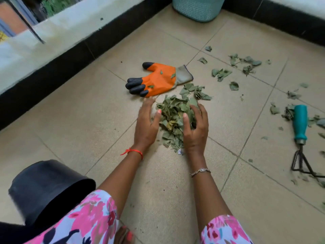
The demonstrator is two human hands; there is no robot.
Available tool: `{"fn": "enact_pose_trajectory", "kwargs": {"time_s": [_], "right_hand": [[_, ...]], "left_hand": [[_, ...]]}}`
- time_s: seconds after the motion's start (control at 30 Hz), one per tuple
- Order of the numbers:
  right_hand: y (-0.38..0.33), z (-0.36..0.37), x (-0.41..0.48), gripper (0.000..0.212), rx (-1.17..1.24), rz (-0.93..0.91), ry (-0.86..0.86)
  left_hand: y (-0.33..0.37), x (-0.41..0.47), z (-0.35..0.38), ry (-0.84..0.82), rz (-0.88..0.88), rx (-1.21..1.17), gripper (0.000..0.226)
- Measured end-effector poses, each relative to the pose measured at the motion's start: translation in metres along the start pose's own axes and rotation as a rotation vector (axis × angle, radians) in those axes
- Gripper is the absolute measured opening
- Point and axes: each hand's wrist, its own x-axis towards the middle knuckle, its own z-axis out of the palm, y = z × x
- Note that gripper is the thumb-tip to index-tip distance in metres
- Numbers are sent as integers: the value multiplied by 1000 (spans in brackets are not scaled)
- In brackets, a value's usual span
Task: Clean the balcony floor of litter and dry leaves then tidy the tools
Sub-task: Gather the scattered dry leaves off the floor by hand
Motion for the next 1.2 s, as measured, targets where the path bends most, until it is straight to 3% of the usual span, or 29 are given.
{"fn": "enact_pose_trajectory", "kwargs": {"time_s": [0.13,0.23,0.47,0.67,0.83,1.03,1.13,1.2], "right_hand": [[-4,-2,12,34,-9,-14,141],[-22,5,49,23,7,-23,122],[-44,65,131,36,-270,-179,-349],[-35,79,152,28,-408,-213,-307],[-56,83,159,24,-216,-304,-207],[-51,109,159,23,-590,-298,-460],[-50,111,154,25,-653,-308,-408],[-49,112,155,30,-545,-265,-351]], "left_hand": [[-13,16,-4,51,-38,104,48],[-19,20,0,30,-12,175,45],[-19,19,-1,43,0,156,48],[-19,19,-2,32,-16,160,49],[-18,18,-3,22,-27,151,47],[-18,18,-2,24,-21,135,46],[-19,19,-2,18,-26,122,47],[-19,19,-2,20,-24,121,46]]}}
